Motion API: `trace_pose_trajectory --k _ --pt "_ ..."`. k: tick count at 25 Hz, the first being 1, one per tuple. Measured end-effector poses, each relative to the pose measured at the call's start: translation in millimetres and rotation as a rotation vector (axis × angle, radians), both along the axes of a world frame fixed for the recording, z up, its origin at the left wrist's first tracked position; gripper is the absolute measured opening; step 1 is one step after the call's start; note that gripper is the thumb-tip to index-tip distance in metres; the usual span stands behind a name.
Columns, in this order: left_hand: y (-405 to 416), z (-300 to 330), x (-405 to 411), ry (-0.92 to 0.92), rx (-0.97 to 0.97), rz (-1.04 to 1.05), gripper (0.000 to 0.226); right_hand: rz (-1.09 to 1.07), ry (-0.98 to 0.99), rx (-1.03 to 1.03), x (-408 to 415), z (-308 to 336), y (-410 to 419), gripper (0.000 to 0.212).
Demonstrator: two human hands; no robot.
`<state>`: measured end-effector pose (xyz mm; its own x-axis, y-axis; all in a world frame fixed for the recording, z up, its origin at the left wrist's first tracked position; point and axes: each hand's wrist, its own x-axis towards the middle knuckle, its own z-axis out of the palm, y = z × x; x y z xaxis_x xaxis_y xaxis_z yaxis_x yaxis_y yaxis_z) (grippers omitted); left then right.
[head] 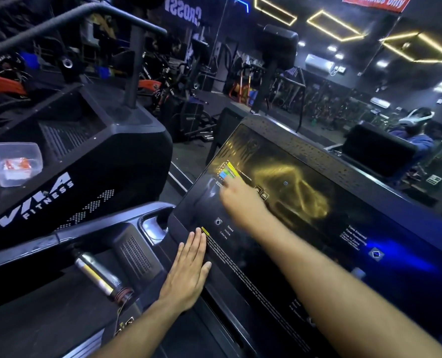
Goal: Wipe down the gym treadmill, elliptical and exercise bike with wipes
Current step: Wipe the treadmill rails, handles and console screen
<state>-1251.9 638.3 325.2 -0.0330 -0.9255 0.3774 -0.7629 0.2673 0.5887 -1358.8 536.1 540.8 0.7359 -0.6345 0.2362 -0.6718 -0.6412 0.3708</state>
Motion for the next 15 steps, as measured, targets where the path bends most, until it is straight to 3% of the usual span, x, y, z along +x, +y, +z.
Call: trace_pose_trajectory --k 3,5,8,10,12,15 --pt "2 0 2 0.029 0.008 -0.014 0.064 0.084 0.253 0.051 3 -25 9 0.022" --pt "2 1 1 0.022 0.004 -0.014 0.064 0.086 0.158 0.000 -1 -3 -3 0.024" --pt "2 2 1 0.010 0.006 -0.006 0.064 -0.013 -0.007 -0.079 -13 49 -31 0.003" --pt "3 2 0 -0.020 0.004 0.017 0.064 -0.016 -0.113 -0.179 -22 89 -51 0.009" --pt "2 4 -1 -0.020 -0.007 0.037 0.064 -0.045 -0.106 -0.252 -24 122 -68 0.018" --pt "-8 11 -4 0.104 -0.040 0.068 0.063 -0.086 -0.020 -0.239 -12 132 -79 0.012"
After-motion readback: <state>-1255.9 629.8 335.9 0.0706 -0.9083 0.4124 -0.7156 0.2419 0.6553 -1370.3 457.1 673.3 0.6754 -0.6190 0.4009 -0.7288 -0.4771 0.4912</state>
